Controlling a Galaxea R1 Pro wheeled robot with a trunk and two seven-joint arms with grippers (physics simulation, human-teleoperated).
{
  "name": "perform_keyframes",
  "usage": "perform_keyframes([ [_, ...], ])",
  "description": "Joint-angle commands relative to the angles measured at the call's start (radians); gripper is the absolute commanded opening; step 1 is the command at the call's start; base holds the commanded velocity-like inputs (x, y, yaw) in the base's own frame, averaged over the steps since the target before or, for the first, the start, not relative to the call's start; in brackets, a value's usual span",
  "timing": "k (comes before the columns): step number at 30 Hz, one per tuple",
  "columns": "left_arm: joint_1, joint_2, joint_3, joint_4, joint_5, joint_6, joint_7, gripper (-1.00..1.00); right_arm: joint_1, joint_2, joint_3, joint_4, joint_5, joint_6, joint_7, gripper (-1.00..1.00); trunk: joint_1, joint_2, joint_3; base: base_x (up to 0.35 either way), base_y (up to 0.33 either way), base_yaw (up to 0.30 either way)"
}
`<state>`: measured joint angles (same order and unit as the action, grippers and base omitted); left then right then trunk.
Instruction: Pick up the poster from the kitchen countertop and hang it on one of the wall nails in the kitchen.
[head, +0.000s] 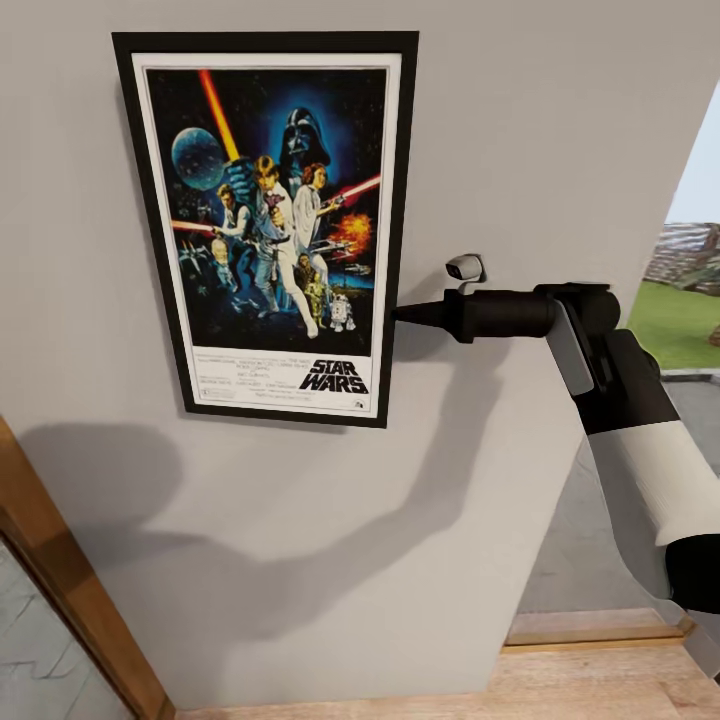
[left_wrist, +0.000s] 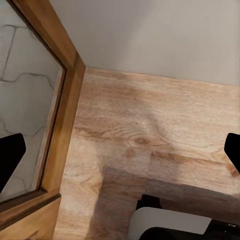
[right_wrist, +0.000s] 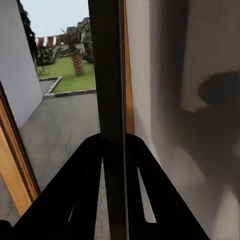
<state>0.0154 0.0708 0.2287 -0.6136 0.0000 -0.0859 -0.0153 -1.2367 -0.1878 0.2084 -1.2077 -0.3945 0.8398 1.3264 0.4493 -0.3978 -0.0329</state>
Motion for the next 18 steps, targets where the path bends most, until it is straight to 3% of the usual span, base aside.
perform_keyframes([
  [1,0.0,0.0,0.001,-0.001,0.0,-0.002,-0.002,1.0,-0.001,-0.001,0.002,0.0,-0.007,0.01,0.001,-1.0,0.001,-0.002,-0.002,0.0,0.043,0.0],
  [18,0.0,0.0,0.001,-0.001,0.0,-0.002,-0.002,1.0,-0.001,-0.001,0.002,0.0,-0.007,0.01,0.0,-1.0,0.001,-0.002,-0.002,0.0,0.041,0.0],
])
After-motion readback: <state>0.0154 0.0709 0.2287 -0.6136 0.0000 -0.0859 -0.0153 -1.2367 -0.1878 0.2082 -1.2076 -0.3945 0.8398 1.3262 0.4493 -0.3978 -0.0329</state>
